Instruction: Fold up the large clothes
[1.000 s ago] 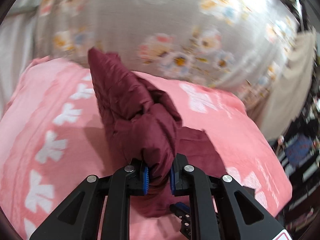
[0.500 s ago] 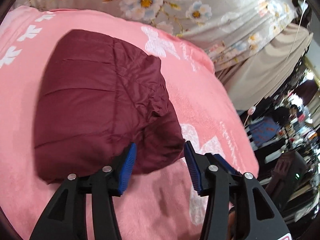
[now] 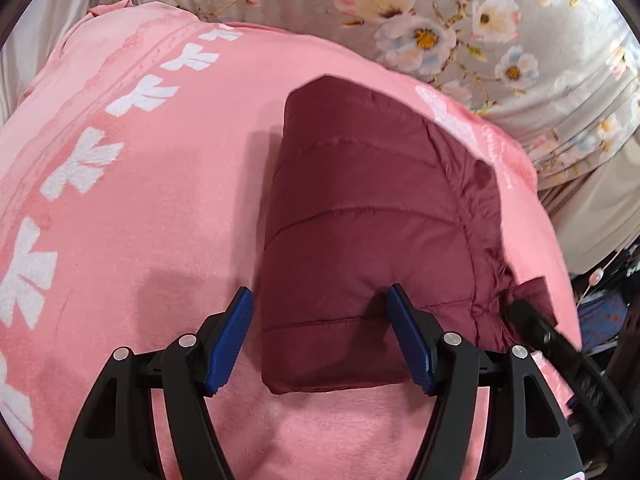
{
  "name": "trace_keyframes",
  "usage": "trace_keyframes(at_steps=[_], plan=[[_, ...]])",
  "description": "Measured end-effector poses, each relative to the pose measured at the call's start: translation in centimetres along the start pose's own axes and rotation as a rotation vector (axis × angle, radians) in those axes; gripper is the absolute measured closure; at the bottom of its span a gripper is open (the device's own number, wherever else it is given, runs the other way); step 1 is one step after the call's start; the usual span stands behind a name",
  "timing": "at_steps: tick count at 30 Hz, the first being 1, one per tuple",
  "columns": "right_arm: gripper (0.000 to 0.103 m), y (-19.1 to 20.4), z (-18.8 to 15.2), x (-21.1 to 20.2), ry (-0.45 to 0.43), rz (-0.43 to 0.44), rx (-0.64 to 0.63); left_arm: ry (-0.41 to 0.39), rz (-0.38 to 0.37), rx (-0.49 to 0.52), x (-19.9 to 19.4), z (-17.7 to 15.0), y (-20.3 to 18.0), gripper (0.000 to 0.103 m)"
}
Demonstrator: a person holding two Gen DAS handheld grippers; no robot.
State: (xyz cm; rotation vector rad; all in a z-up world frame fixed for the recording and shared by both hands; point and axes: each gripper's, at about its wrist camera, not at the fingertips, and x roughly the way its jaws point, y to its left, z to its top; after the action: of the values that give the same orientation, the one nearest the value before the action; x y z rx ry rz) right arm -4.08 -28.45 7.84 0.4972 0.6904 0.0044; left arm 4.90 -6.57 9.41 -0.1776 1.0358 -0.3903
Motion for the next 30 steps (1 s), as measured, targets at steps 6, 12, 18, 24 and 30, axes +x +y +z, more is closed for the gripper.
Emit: trace_keyframes(at_steps=[6, 12, 18, 24, 30], plan=[[0.097, -1.5, 0.3, -3.7, -0.121, -0.15, -0.03, 0.027, -0.01, 0.079, 1.2, -0.3, -1.9, 0.047], [0.097, -5.0, -1.7, -1.0, -0.031, -0.268, -0.004, 0.066, 0.032, 0.165, 3.7, -1.7, -3.9, 0.047], [0.095, -6.7, -3.1, 1.5, 0.008, -0.261, 0.029, 0.06, 0.103, 0.235, 4.9, -2.7, -4.8, 0.047], [0.094, -7.2, -4.1, 3.2, 0.012, -0.271, 0.015, 0.047, 0.161, 0.273, 6.0, -3.4, -5.6, 0.045], [0.094, -6.6, -4.6, 3.6, -0.01, -0.29, -0.011, 0.044, 0.182, 0.278, 6.8, -3.6, -5.8, 0.044]])
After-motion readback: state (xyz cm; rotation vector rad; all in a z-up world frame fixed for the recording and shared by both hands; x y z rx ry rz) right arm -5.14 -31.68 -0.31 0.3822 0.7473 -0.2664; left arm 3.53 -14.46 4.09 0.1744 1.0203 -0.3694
